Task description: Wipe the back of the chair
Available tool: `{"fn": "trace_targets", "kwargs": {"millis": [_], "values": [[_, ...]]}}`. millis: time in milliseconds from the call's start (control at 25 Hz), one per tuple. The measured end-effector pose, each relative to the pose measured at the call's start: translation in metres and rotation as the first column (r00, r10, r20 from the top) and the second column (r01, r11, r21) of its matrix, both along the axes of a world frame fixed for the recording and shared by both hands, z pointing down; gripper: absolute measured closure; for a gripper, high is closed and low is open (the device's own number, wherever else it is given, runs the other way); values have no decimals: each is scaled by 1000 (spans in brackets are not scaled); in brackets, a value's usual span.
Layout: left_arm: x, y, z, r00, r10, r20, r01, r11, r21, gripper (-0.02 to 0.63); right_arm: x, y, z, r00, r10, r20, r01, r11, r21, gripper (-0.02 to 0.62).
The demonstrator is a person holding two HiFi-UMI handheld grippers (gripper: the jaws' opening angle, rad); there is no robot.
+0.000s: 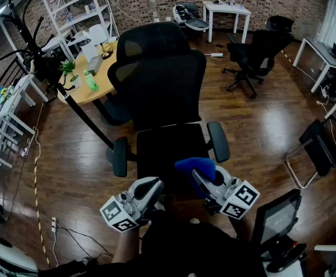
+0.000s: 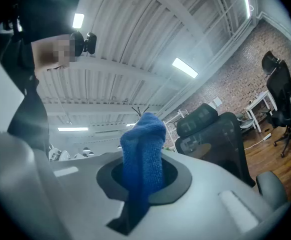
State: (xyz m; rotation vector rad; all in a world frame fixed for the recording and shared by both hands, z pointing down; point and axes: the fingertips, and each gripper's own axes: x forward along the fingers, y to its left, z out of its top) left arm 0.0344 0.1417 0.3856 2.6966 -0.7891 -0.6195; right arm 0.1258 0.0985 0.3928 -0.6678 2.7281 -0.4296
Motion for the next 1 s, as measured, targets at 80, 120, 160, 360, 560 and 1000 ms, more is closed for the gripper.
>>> {"fn": "trace_targets", "kwargs": {"millis": [80, 120, 160, 360, 560, 1000], "values": [[-10, -13, -1, 1000, 13, 4, -13, 1000, 5, 612, -11, -12, -3, 1000, 9, 1, -9, 1000, 10, 566], [-15, -20, 0, 1000, 20, 4, -20, 1000, 7, 612, -17, -19, -4, 1000, 15, 0, -15, 1000, 16, 566], [-21, -28, 2, 1000, 28, 1, -28, 1000, 9, 612, -22, -27, -5, 1000, 22, -1, -22, 1000, 22, 566], [-54, -82, 5, 996, 78, -36, -77, 997, 32, 612, -54, -80, -12, 995, 93, -32, -91, 994, 60, 566], [-103, -131, -2, 989, 136, -61, -133, 990, 48, 612, -93, -150, -48, 983, 177, -56, -169, 978, 120, 566], [-152, -197, 2, 995, 60, -83, -61, 998, -12, 612, -164, -315, -155, 990, 143, -7, -138, 968, 212, 566]]}}
